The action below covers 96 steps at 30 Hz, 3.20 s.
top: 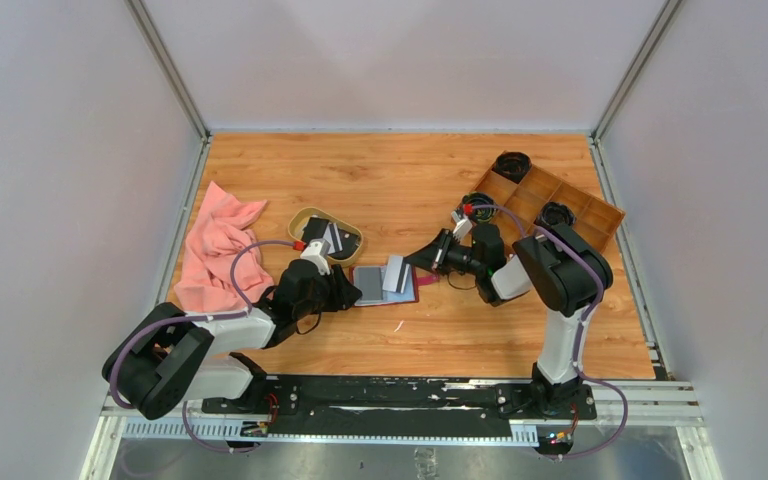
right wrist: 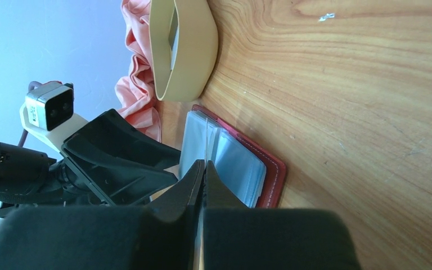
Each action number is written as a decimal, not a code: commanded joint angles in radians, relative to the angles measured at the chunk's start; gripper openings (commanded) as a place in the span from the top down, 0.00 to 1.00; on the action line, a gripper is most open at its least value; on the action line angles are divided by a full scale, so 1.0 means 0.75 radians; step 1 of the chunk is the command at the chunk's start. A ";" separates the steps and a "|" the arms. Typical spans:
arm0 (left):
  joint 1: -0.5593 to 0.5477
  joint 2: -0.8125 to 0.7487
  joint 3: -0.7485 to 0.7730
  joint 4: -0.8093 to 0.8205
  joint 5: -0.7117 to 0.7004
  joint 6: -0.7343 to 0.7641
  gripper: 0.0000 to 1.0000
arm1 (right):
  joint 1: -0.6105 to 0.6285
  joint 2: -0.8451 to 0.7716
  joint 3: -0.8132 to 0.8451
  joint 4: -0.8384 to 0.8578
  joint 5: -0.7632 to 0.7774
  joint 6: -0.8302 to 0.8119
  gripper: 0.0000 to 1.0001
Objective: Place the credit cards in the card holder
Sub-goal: Insert the credit card into the card holder.
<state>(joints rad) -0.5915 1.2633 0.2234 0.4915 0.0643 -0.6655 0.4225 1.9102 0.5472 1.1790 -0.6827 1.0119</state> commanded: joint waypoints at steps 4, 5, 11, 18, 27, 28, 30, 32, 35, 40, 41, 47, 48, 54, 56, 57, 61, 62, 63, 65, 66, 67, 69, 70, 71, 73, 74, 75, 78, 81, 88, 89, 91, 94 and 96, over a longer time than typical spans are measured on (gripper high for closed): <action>-0.009 0.009 -0.017 -0.046 -0.020 0.000 0.52 | 0.002 -0.059 0.001 0.080 -0.015 -0.004 1.00; -0.009 0.008 -0.016 -0.046 -0.021 0.000 0.52 | 0.003 -0.075 -0.001 0.057 -0.013 -0.016 1.00; -0.009 0.013 -0.015 -0.046 -0.017 -0.003 0.52 | 0.003 -0.055 0.010 0.019 -0.014 -0.018 1.00; -0.010 0.019 -0.012 -0.045 -0.016 -0.004 0.52 | 0.016 -0.003 0.027 0.029 -0.013 0.001 1.00; -0.009 0.025 -0.009 -0.045 -0.010 -0.006 0.52 | 0.023 0.035 0.039 0.024 -0.014 -0.002 1.00; -0.010 0.024 -0.009 -0.045 -0.008 -0.006 0.52 | 0.023 0.033 0.039 0.019 -0.014 -0.006 1.00; -0.010 0.025 -0.008 -0.046 -0.008 -0.006 0.52 | 0.024 0.032 0.039 -0.004 -0.011 -0.021 1.00; -0.010 0.025 -0.007 -0.046 -0.006 -0.006 0.52 | 0.022 0.026 0.034 -0.015 -0.004 -0.035 1.00; -0.009 0.026 -0.007 -0.046 -0.003 -0.005 0.52 | 0.022 0.022 0.039 -0.051 -0.008 -0.052 1.00; -0.011 0.037 0.000 -0.046 0.006 -0.004 0.52 | 0.032 0.056 0.041 -0.062 -0.017 -0.049 1.00; -0.011 0.039 0.000 -0.045 0.007 -0.004 0.52 | 0.035 0.063 0.044 -0.062 -0.022 -0.047 1.00; -0.010 0.046 0.005 -0.046 0.016 -0.002 0.52 | 0.071 0.077 0.057 -0.057 -0.036 -0.042 1.00; -0.011 0.046 0.005 -0.046 0.017 -0.002 0.52 | 0.077 0.081 0.059 -0.057 -0.040 -0.044 1.00; -0.011 0.050 0.005 -0.045 0.019 -0.001 0.52 | 0.091 0.097 0.069 -0.057 -0.058 -0.050 1.00; -0.010 0.056 0.008 -0.044 0.022 0.000 0.52 | 0.097 0.113 0.085 -0.073 -0.082 -0.047 1.00; -0.010 0.061 0.010 -0.044 0.023 -0.001 0.52 | 0.100 0.119 0.090 -0.080 -0.091 -0.045 1.00; -0.010 0.059 0.008 -0.046 0.023 -0.001 0.52 | 0.105 0.119 0.092 -0.129 -0.090 -0.058 1.00; -0.011 0.057 0.007 -0.046 0.022 0.000 0.52 | 0.105 0.111 0.093 -0.158 -0.087 -0.066 1.00; -0.010 0.055 0.007 -0.046 0.020 0.000 0.52 | 0.104 0.100 0.092 -0.194 -0.082 -0.079 1.00; -0.009 0.057 0.007 -0.046 0.021 0.001 0.52 | 0.104 0.067 0.081 -0.259 -0.063 -0.107 1.00; -0.010 0.060 0.009 -0.046 0.021 0.002 0.52 | 0.105 0.052 0.073 -0.294 -0.054 -0.120 1.00; -0.010 0.063 0.009 -0.046 0.023 0.002 0.52 | 0.104 0.040 0.072 -0.322 -0.050 -0.131 1.00; -0.010 0.067 0.011 -0.045 0.023 0.003 0.52 | 0.105 0.027 0.075 -0.349 -0.048 -0.140 1.00; -0.011 0.070 0.013 -0.045 0.024 0.003 0.52 | 0.105 0.027 0.079 -0.353 -0.050 -0.140 1.00; -0.010 0.075 0.014 -0.044 0.026 0.005 0.52 | 0.107 0.026 0.083 -0.357 -0.053 -0.141 1.00; -0.008 0.081 0.017 -0.044 0.030 0.005 0.52 | 0.113 0.034 0.094 -0.374 -0.058 -0.141 1.00; -0.009 0.082 0.019 -0.045 0.034 0.005 0.52 | 0.117 0.040 0.102 -0.383 -0.062 -0.140 1.00; -0.010 0.084 0.019 -0.044 0.036 0.007 0.52 | 0.124 0.046 0.110 -0.393 -0.065 -0.141 1.00; -0.011 0.085 0.019 -0.044 0.040 0.010 0.52 | 0.147 0.059 0.135 -0.404 -0.072 -0.141 1.00; -0.009 0.087 0.021 -0.045 0.046 0.012 0.52 | 0.167 0.072 0.156 -0.398 -0.084 -0.132 1.00; -0.010 0.114 0.032 -0.044 0.062 0.018 0.52 | 0.186 0.094 0.182 -0.398 -0.092 -0.119 1.00; -0.010 0.118 0.036 -0.044 0.065 0.018 0.52 | 0.188 0.098 0.184 -0.398 -0.089 -0.115 1.00; -0.011 0.126 0.041 -0.044 0.072 0.018 0.52 | 0.194 0.116 0.188 -0.376 -0.086 -0.094 1.00; -0.010 0.124 0.042 -0.044 0.081 0.014 0.52 | 0.208 0.158 0.195 -0.318 -0.088 -0.058 1.00; -0.010 0.110 0.037 -0.044 0.082 0.009 0.51 | 0.214 0.175 0.198 -0.279 -0.091 -0.036 1.00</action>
<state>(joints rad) -0.5915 1.3277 0.2569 0.5220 0.1062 -0.6647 0.5407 1.9896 0.6891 0.9516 -0.7349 0.9653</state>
